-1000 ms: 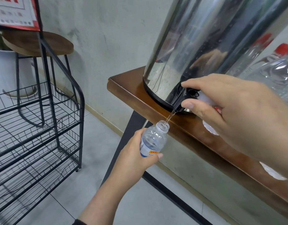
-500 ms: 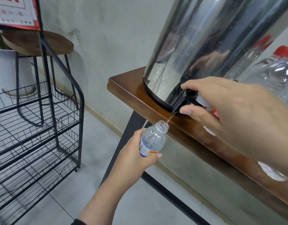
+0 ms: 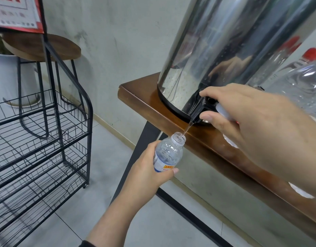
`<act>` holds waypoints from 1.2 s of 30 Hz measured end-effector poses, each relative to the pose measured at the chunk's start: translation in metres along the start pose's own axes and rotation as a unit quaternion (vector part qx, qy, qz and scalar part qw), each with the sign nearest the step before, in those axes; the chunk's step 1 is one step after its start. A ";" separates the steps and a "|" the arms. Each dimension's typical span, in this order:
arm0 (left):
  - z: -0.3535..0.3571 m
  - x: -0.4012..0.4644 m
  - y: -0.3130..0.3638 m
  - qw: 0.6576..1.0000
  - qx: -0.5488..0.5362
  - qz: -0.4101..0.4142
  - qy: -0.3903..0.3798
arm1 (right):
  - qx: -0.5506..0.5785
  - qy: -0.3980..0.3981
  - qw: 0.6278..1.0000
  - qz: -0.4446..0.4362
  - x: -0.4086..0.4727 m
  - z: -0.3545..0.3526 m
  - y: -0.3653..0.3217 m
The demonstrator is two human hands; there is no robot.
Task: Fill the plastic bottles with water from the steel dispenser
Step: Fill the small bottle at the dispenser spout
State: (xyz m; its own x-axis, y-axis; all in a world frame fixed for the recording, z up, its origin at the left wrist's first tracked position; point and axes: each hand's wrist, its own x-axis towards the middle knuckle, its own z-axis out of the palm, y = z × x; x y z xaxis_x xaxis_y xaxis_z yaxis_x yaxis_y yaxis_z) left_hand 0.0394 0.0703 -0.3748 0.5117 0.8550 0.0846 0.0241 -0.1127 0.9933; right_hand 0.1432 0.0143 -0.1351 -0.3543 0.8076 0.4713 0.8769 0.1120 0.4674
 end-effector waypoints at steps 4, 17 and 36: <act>0.000 0.001 0.000 1.000 0.003 -0.002 -0.001 | 0.031 -0.025 0.999 -0.011 -0.026 0.006 0.009; 0.000 0.000 -0.001 1.000 0.002 0.003 0.001 | 0.053 -0.032 0.998 -0.005 -0.022 0.007 0.009; 0.001 0.000 -0.003 1.000 0.004 0.004 0.004 | 0.037 -0.027 0.999 -0.007 -0.020 0.006 0.006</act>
State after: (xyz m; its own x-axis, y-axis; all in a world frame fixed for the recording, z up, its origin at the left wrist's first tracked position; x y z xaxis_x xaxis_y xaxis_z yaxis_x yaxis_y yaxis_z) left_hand 0.0399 0.0705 -0.3778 0.5047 0.8582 0.0936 0.0267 -0.1239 0.9919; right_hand 0.1579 0.0017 -0.1459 -0.3498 0.8354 0.4239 0.8945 0.1634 0.4161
